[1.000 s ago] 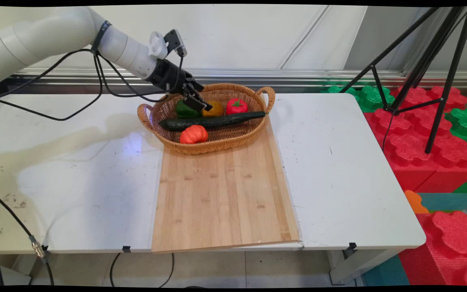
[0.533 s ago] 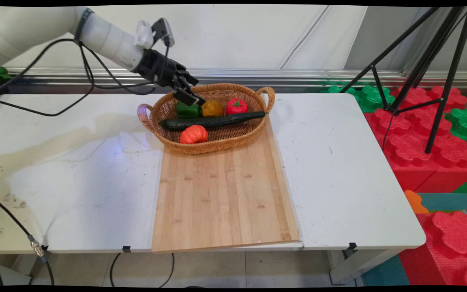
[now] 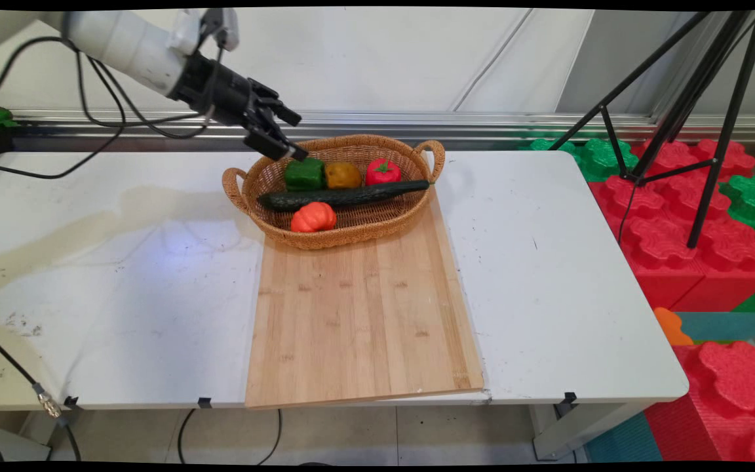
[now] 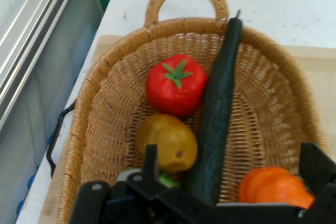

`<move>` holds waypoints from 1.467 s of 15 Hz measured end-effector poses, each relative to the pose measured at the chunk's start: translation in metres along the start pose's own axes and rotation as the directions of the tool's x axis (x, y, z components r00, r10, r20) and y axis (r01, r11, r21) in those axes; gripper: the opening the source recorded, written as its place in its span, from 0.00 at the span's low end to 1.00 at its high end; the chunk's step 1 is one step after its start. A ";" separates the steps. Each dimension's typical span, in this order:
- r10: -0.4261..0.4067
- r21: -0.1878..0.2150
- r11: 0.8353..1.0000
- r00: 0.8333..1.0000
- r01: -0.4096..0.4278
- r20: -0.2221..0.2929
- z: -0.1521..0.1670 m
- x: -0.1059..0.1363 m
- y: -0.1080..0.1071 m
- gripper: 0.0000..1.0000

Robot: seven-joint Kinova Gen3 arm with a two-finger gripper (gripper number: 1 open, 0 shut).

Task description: Pick up the cucumber from the vegetable basket

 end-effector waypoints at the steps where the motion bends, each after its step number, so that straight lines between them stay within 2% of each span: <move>1: 0.003 -0.006 1.000 1.000 -0.003 -0.006 -0.010 0.001 0.004 1.00; 7: 0.016 -0.032 0.999 0.999 -0.017 -0.037 -0.059 0.007 0.020 1.00; 11: 0.026 -0.038 0.999 0.999 -0.028 -0.035 -0.067 0.010 0.023 1.00; 17: 0.071 -0.055 0.996 0.997 -0.072 -0.024 -0.043 0.019 0.024 1.00; 22: 0.117 -0.070 0.991 0.993 -0.117 0.002 -0.005 0.028 0.024 1.00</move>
